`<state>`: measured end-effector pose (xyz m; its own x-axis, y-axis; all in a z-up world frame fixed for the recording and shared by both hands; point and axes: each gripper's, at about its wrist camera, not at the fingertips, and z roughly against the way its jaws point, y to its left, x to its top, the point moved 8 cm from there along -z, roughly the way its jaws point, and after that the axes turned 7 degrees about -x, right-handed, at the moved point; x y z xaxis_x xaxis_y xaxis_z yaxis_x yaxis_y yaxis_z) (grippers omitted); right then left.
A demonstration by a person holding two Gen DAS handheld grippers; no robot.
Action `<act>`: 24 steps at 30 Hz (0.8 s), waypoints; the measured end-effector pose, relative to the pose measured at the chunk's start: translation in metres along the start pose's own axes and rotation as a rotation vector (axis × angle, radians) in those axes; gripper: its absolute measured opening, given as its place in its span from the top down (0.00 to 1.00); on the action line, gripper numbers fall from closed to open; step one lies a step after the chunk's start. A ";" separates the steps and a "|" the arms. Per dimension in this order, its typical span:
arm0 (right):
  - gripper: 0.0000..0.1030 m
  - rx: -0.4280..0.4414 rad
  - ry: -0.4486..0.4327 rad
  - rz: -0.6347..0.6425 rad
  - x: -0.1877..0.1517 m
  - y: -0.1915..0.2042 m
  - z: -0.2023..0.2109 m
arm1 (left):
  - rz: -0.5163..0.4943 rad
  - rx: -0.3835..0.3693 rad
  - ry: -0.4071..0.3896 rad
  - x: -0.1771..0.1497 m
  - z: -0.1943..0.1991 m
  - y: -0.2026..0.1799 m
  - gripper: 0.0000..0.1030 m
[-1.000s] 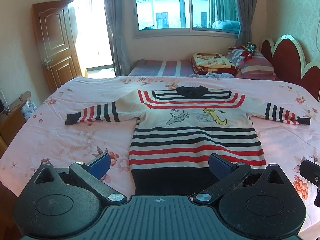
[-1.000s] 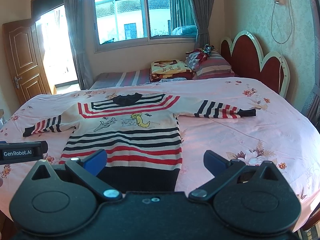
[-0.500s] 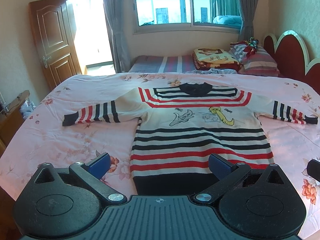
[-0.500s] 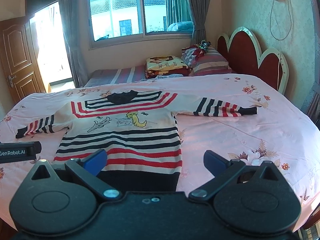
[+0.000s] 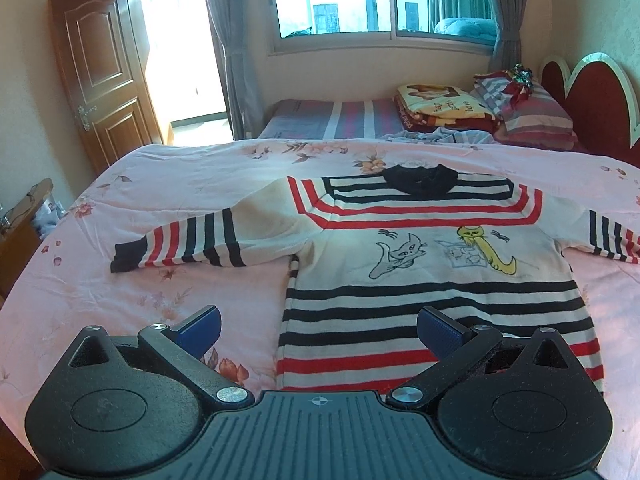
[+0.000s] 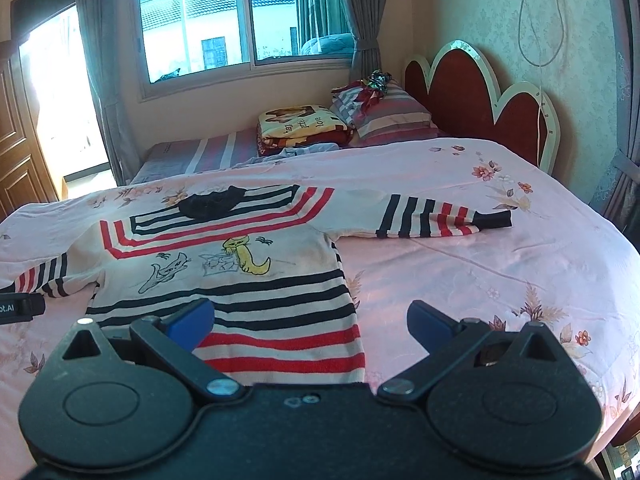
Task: Fold small clothes
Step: 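Grasp the black cuff of one sleeve with the right gripper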
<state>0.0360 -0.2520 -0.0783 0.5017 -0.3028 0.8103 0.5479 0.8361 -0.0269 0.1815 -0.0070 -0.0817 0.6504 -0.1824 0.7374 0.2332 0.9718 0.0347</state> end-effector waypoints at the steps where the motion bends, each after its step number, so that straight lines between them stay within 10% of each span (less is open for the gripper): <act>1: 0.01 -0.005 0.003 -0.004 0.002 0.002 -0.006 | -0.002 -0.006 0.004 0.003 -0.007 0.002 0.00; 11: 0.01 -0.113 0.020 -0.047 0.026 -0.003 -0.069 | -0.021 -0.032 0.047 0.038 -0.079 0.003 0.00; 24: 0.02 -0.238 0.097 -0.146 0.055 -0.106 -0.190 | 0.016 -0.012 0.092 0.064 -0.156 -0.051 0.00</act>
<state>0.1325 -0.4443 -0.1422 0.4617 -0.4640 0.7560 0.7548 0.6532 -0.0601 0.3242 -0.0914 -0.1412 0.7177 -0.1800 0.6727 0.2304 0.9730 0.0145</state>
